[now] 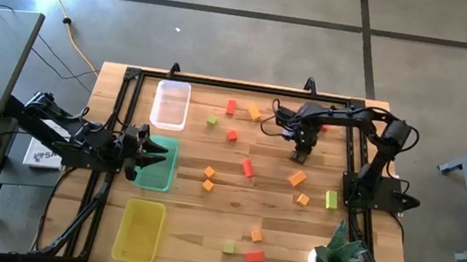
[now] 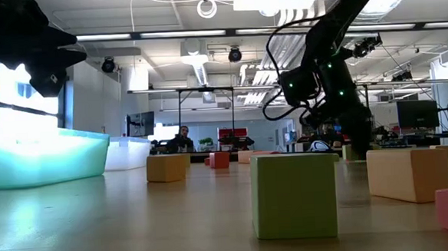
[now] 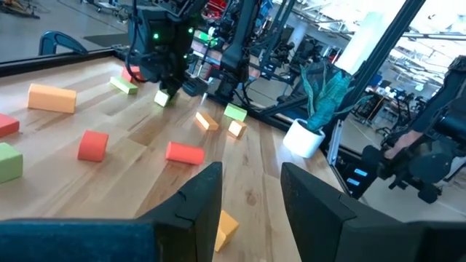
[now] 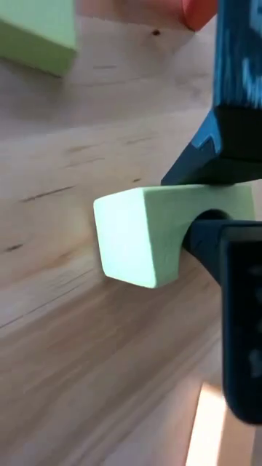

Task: Sort & place blocks by color
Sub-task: Put the green arch block into the transparent bin

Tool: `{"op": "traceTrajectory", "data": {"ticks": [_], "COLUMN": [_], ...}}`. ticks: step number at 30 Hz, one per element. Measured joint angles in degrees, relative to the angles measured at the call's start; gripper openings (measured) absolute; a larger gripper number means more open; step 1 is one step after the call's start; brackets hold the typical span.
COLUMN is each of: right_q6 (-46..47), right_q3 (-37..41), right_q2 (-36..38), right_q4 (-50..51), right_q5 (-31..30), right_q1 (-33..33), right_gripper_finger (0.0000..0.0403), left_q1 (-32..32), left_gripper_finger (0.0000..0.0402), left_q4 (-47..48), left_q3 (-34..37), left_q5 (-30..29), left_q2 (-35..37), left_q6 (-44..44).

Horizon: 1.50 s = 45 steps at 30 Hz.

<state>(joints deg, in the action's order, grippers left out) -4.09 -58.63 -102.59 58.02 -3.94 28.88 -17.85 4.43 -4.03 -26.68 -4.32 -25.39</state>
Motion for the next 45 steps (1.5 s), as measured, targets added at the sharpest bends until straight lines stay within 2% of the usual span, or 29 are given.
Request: {"op": "traceTrajectory", "data": {"ticks": [6, 15, 26, 35, 39, 45], "right_q6": [5.75, 14.62, 23.54, 29.00, 31.66, 34.31], "right_q3": [-3.59, -11.46, -26.03, -31.87, -32.39, -32.39], "right_q2": [0.02, 0.02, 0.10, 0.13, 0.13, 0.15], "right_q4": [0.20, -0.34, -3.75, -8.61, -14.31, -24.73], "right_q5": [7.54, 11.45, 11.69, 11.71, 13.85, 14.27], "right_q1": [-0.74, -6.20, -14.15, -19.02, -21.62, -25.46], "right_gripper_finger": [0.0021, 0.0021, 0.0021, 0.0021, 0.0021, 0.0021], "left_q1": [-0.01, -0.02, 0.00, -0.01, 0.00, 0.00], "left_gripper_finger": [0.0131, 0.0131, 0.0131, 0.0132, 0.0148, 0.0199], "left_q4": [-0.02, -0.02, 0.00, 0.01, 0.00, -1.19], "left_q3": [-0.01, 0.00, -0.01, 0.00, 0.00, -0.02], "left_q5": [0.08, 0.52, -1.51, -2.19, -2.36, -2.68], "left_q2": [-0.01, -0.02, 0.00, -0.01, 0.00, 0.00], "left_q6": [0.00, 0.00, 0.04, 0.02, 0.02, 0.02]}}
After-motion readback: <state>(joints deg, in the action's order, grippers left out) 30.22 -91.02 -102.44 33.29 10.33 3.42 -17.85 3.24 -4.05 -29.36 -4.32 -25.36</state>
